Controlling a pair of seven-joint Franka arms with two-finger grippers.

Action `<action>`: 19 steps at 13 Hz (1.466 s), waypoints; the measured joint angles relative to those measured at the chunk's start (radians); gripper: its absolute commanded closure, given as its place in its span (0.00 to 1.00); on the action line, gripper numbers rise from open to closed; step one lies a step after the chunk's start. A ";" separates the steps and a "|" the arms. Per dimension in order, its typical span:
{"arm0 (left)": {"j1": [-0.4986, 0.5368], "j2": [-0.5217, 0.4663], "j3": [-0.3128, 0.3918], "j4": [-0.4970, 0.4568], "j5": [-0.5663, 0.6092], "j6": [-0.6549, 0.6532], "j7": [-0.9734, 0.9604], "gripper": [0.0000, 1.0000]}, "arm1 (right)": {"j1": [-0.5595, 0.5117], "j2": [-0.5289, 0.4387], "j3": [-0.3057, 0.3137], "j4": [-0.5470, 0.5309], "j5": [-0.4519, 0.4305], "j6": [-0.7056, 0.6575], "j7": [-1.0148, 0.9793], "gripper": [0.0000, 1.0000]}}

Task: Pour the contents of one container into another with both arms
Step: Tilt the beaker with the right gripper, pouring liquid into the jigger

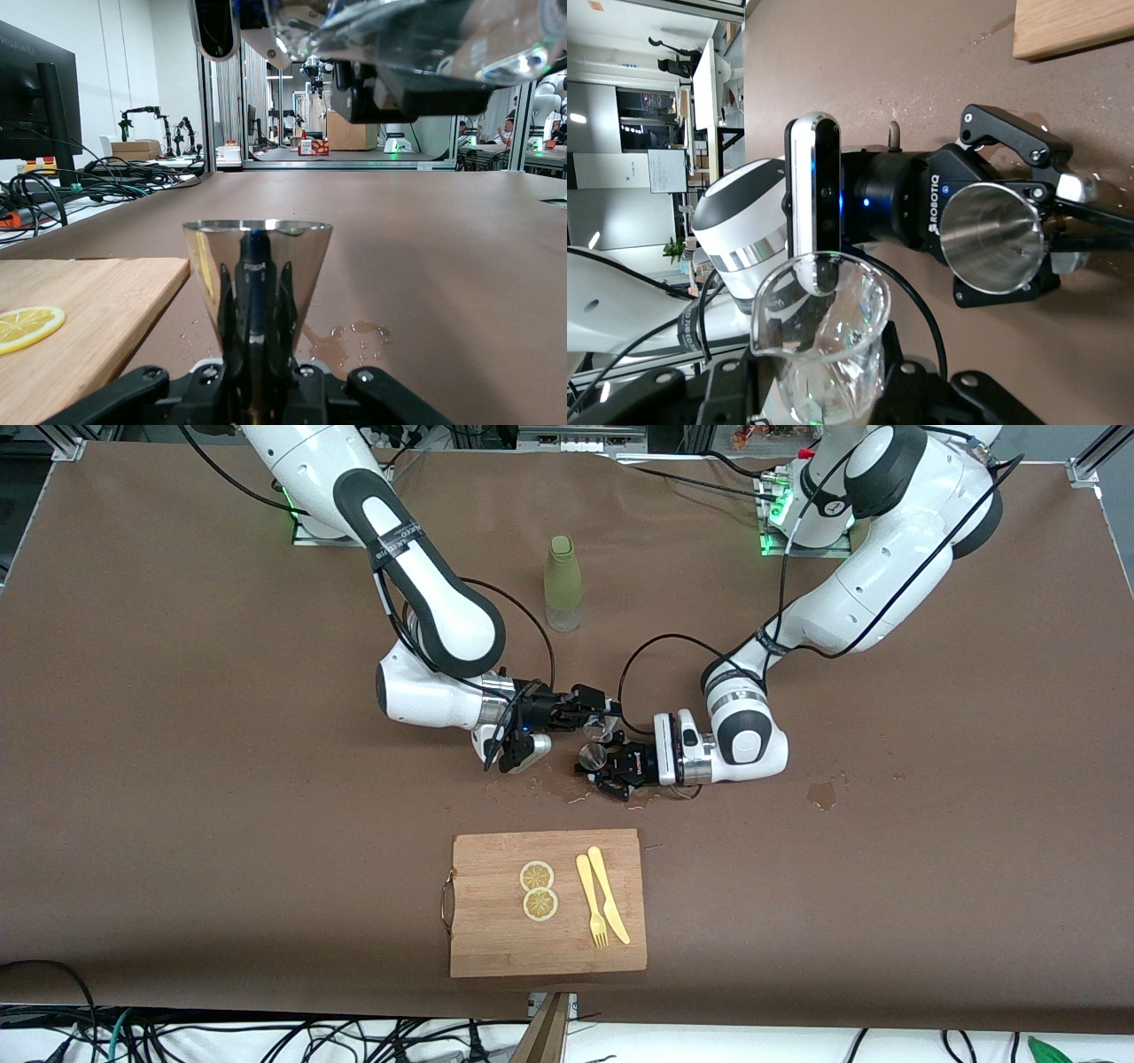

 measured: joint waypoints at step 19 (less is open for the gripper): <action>-0.002 0.004 0.000 0.000 0.000 0.000 0.002 1.00 | 0.000 0.019 -0.004 0.023 0.110 0.004 0.015 0.80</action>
